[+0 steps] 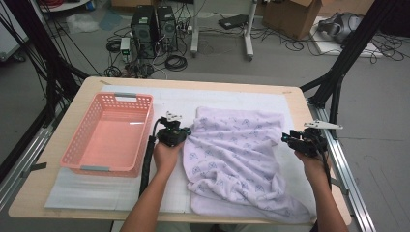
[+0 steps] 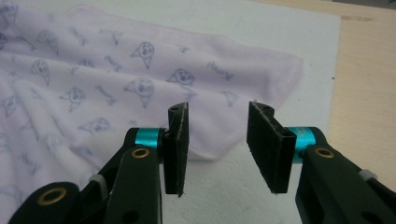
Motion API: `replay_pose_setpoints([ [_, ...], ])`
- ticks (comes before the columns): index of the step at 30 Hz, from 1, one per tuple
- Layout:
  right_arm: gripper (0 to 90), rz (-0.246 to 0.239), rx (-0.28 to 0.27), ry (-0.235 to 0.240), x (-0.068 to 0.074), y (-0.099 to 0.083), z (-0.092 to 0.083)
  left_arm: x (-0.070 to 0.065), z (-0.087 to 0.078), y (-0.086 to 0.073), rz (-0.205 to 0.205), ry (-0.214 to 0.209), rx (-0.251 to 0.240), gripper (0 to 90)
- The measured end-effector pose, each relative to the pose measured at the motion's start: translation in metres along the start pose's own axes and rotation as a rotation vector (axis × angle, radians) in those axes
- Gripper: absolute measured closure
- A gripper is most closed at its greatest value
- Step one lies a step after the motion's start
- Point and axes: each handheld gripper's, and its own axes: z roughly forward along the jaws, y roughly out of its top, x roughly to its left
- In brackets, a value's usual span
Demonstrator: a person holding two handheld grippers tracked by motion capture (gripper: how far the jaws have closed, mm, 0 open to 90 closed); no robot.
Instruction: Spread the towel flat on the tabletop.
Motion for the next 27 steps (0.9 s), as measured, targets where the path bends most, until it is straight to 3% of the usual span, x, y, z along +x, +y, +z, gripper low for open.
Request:
replay_pose_setpoints([
  [2,55.9,0.012,-0.003,0.027,0.002,-0.001,0.002,0.008,-0.003,-0.002,-0.046,0.008,-0.030,85.8],
  [3,55.7,0.014,-0.003,0.051,0.004,-0.002,0.003,0.009,-0.002,-0.003,-0.066,-0.006,-0.046,85.4],
  [5,52.7,0.005,0.005,0.111,0.010,-0.002,0.008,0.008,-0.002,-0.006,-0.059,-0.031,-0.059,77.7],
  [7,49.9,0.011,0.044,0.209,0.019,-0.003,0.015,0.006,-0.003,-0.008,-0.060,-0.080,-0.044,65.4],
  [8,49.3,-0.014,0.066,0.239,0.024,-0.004,0.020,0.004,-0.004,-0.009,-0.048,-0.087,-0.048,61.0],
  [10,49.3,-0.071,0.136,0.244,0.036,-0.008,0.032,0.002,-0.007,-0.012,-0.030,-0.105,-0.052,56.4],
  [12,50.5,-0.080,0.182,0.238,0.043,-0.013,0.044,0.000,-0.010,-0.014,-0.015,-0.102,-0.056,52.3],
  [14,62.9,-0.103,0.209,0.217,0.047,-0.016,0.054,0.001,-0.015,-0.015,-0.011,-0.109,-0.069,51.1],
  [16,82.2,-0.148,0.198,0.177,0.050,-0.015,0.057,0.002,-0.019,-0.015,-0.007,-0.114,-0.079,48.9],
  [17,84.5,-0.163,0.189,0.162,0.050,-0.013,0.058,0.002,-0.021,-0.016,-0.004,-0.123,-0.078,48.8],
  [18,85.4,-0.183,0.176,0.117,0.048,-0.011,0.059,0.003,-0.022,-0.017,0.002,-0.129,-0.071,48.7],
  [20,85.9,-0.160,0.157,0.060,0.041,-0.005,0.063,0.002,-0.023,-0.018,0.010,-0.149,-0.051,48.2],
  [24,85.9,-0.176,0.102,-0.170,0.023,0.005,0.070,-0.007,-0.024,-0.019,0.032,-0.200,-0.017,47.1],
  [27,85.9,-0.125,0.078,-0.309,0.006,0.010,0.072,-0.015,-0.024,-0.019,0.064,-0.238,-0.001,51.0],
])
